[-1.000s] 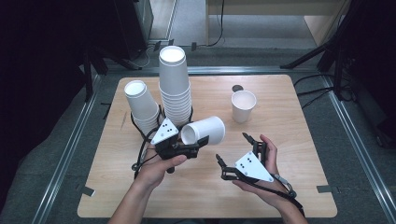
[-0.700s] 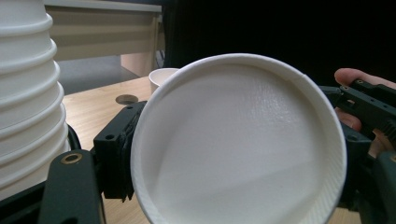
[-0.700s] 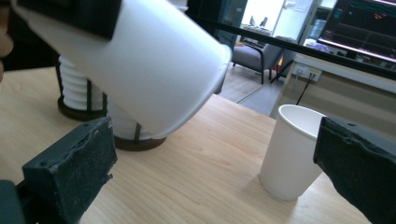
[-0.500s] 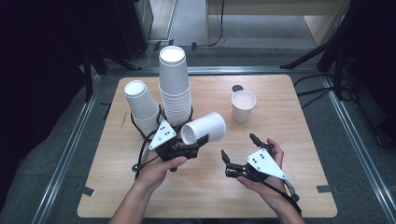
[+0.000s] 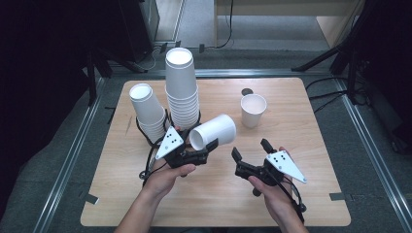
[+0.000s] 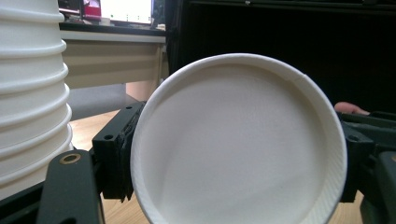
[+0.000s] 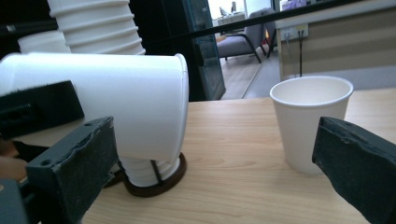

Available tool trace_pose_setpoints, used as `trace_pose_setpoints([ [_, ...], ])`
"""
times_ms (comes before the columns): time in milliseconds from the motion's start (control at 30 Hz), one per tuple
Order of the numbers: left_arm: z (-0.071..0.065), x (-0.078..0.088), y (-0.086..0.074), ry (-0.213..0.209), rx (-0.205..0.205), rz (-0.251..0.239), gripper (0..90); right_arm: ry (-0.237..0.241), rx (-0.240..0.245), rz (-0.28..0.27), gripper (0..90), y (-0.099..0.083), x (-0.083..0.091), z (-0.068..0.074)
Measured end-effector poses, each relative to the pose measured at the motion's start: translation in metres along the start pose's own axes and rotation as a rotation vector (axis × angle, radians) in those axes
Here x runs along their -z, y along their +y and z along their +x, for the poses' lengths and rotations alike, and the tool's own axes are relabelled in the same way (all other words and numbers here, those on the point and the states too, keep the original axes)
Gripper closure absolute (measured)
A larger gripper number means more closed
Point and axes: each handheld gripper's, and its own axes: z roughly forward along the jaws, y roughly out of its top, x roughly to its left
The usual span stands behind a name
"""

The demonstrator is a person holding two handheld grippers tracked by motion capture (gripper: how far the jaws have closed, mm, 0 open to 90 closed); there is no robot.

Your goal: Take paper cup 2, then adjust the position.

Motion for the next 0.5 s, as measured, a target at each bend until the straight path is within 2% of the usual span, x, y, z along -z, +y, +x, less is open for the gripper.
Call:
trace_pose_setpoints([
  [67, 0.0, 0.001, 0.0, 0.006, -0.004, -0.03, 22.2, 0.009, -0.061, 0.005, 0.1, 0.001, 0.001, 0.002],
  [100, 0.0, 0.001, 0.001, 0.013, -0.005, -0.037, 22.2, 0.033, -0.13, 0.007, 0.0, 0.003, 0.003, 0.005],
  [133, 0.0, 0.001, 0.0, 0.013, -0.006, -0.04, 22.2, 0.038, -0.15, 0.008, 0.0, 0.004, 0.003, 0.006],
  [167, 0.0, 0.001, 0.0, 0.013, -0.006, -0.04, 22.2, 0.038, -0.15, 0.008, 0.0, 0.004, 0.003, 0.006],
  [200, 0.0, 0.001, 0.0, 0.012, -0.006, -0.04, 22.2, 0.046, -0.181, 0.006, 0.0, 0.006, 0.004, 0.008],
  [233, 0.0, 0.001, -0.001, 0.016, -0.009, -0.04, 22.1, 0.061, -0.24, 0.006, 0.0, 0.009, 0.004, 0.011],
  [267, 0.0, 0.001, -0.001, 0.016, -0.009, -0.04, 22.1, 0.061, -0.24, 0.006, 0.0, 0.009, 0.004, 0.011],
  [333, -0.001, 0.001, -0.002, 0.015, -0.009, -0.038, 22.1, 0.076, -0.286, 0.013, 0.0, 0.01, 0.004, 0.013],
  [367, -0.001, 0.001, -0.003, 0.015, -0.01, -0.038, 22.1, 0.078, -0.327, 0.021, 0.0, 0.011, 0.002, 0.015],
  [400, -0.002, 0.0, -0.003, 0.015, -0.015, -0.039, 22.1, 0.078, -0.327, 0.021, 0.0, 0.011, 0.002, 0.015],
  [433, -0.003, 0.0, -0.003, 0.013, -0.017, -0.042, 22.1, 0.081, -0.378, 0.027, 0.0, 0.011, 0.001, 0.015],
  [500, -0.003, 0.0, -0.002, 0.014, -0.019, -0.05, 22.1, 0.082, -0.397, 0.031, 0.0, 0.011, 0.001, 0.015],
])
